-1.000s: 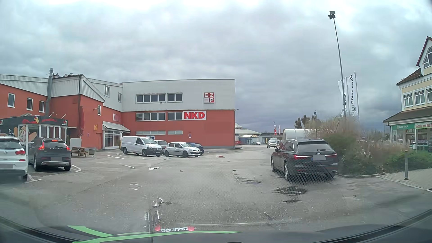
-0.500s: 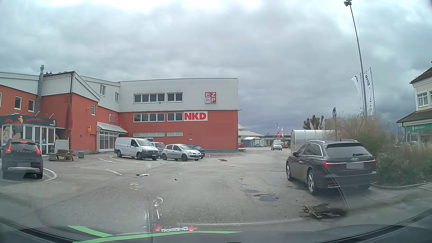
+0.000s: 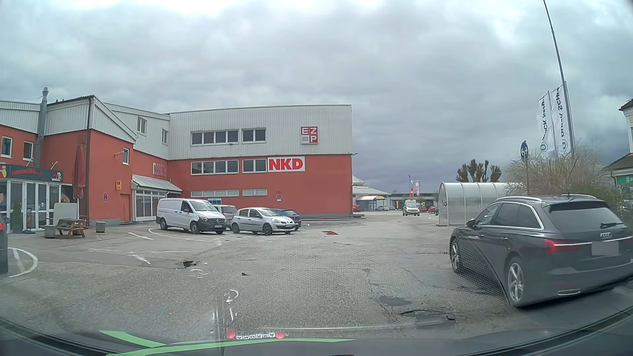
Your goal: Follow the waypoints while adhering to traffic rules and regulations
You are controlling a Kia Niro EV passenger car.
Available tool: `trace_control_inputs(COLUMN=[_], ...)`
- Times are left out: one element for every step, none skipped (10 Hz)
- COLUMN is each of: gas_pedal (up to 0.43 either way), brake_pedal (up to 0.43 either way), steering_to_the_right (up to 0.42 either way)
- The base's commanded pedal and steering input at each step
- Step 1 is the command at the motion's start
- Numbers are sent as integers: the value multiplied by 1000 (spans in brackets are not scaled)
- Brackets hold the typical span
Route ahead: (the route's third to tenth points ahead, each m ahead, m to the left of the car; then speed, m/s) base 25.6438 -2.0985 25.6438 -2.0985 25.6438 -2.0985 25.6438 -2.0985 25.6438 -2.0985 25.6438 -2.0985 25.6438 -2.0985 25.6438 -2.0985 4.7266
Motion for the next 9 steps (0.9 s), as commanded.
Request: trace_control_inputs(gas_pedal=[0, 0, 0, 0, 0, 0, 0, 0, 0], brake_pedal=[0, 0, 0, 0, 0, 0, 0, 0, 0], steering_to_the_right=[-8, -7, -7, -7, -6, -4, 0, 8, 16])
